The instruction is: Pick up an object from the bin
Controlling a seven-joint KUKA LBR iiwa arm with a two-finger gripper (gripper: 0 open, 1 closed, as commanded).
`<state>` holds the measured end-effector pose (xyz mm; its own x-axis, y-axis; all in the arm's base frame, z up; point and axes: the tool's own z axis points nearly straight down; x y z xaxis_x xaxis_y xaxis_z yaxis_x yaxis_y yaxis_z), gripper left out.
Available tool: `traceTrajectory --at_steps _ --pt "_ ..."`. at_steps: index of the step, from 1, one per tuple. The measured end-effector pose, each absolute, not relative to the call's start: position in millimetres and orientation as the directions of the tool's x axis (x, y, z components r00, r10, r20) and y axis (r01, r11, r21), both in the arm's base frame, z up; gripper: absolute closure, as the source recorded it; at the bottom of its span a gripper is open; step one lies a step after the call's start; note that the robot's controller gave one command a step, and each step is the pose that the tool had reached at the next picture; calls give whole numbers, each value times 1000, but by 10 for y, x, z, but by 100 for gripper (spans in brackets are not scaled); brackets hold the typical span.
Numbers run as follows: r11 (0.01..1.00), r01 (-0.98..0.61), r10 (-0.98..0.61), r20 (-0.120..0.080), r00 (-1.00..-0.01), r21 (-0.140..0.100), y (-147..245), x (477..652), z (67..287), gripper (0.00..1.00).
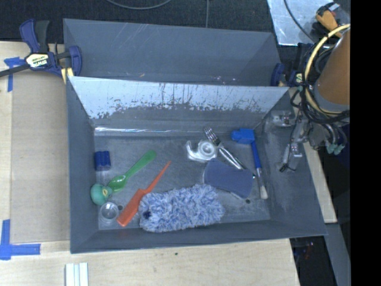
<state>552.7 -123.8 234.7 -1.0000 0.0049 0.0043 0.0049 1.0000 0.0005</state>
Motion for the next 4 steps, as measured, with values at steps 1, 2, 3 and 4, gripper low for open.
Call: traceTrajectory --at_steps 1,2,3,4 --pt "1000 0 0 -4 -1000 -1 -1229 5541 2397 0" --pt "1000 -24 -24 -8 -1000 -2 -1011 4915 896 0" --pt "999 -50 -50 -17 -999 -6 -950 4845 1599 0" --pt "1000 -30 -30 -18 -999 -4 -995 4893 684 0"
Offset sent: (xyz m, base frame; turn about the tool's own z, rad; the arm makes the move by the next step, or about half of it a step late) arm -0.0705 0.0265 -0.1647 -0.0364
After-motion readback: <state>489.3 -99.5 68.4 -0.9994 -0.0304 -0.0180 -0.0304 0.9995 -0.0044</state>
